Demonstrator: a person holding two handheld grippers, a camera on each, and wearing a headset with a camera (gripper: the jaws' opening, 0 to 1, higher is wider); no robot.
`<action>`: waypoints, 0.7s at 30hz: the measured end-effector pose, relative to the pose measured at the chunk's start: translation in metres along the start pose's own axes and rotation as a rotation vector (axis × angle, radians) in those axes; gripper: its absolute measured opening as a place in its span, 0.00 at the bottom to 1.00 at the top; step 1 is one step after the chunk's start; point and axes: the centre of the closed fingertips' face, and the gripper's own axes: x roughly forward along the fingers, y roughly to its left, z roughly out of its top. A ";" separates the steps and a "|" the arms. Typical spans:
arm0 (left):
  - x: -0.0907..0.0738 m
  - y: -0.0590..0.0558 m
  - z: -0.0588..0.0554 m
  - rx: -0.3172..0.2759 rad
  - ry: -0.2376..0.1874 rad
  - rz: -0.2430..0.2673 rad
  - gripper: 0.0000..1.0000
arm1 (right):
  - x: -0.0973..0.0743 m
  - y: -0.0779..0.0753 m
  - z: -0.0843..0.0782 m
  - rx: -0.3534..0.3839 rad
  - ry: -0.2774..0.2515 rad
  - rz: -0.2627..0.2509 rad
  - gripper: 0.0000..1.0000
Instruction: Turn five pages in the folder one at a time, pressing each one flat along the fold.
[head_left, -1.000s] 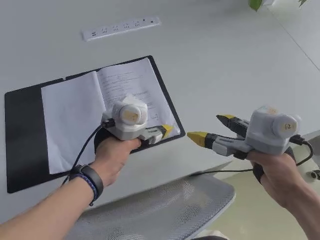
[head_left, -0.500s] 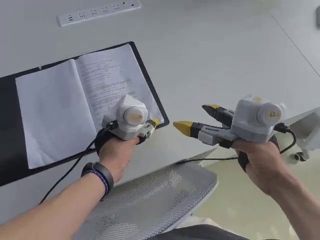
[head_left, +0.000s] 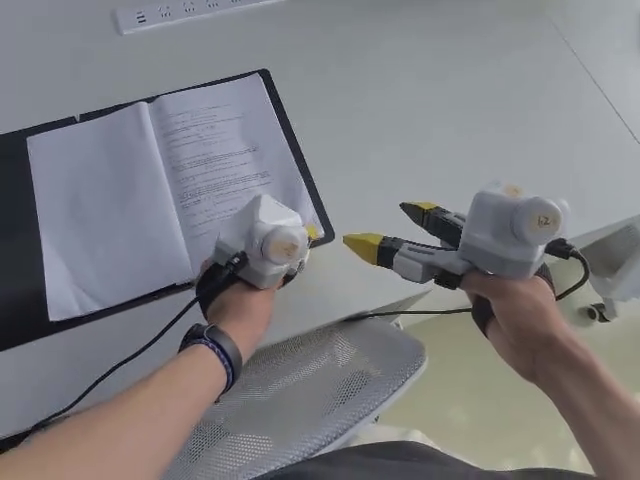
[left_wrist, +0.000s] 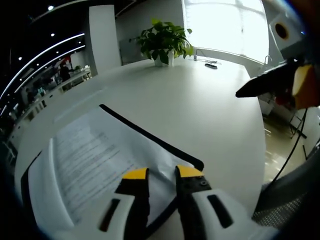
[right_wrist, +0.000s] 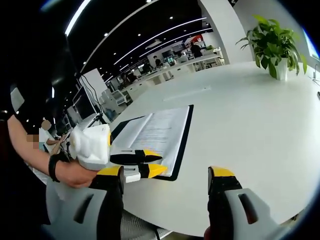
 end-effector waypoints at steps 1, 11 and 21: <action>0.000 0.000 0.001 0.002 -0.001 0.004 0.16 | 0.000 0.000 0.000 -0.002 0.001 0.003 0.67; 0.002 0.007 0.001 0.020 -0.027 0.051 0.06 | 0.007 -0.003 0.002 -0.015 0.015 0.023 0.66; 0.002 0.007 0.002 0.048 -0.027 0.073 0.01 | 0.025 -0.002 0.013 -0.042 0.020 0.059 0.65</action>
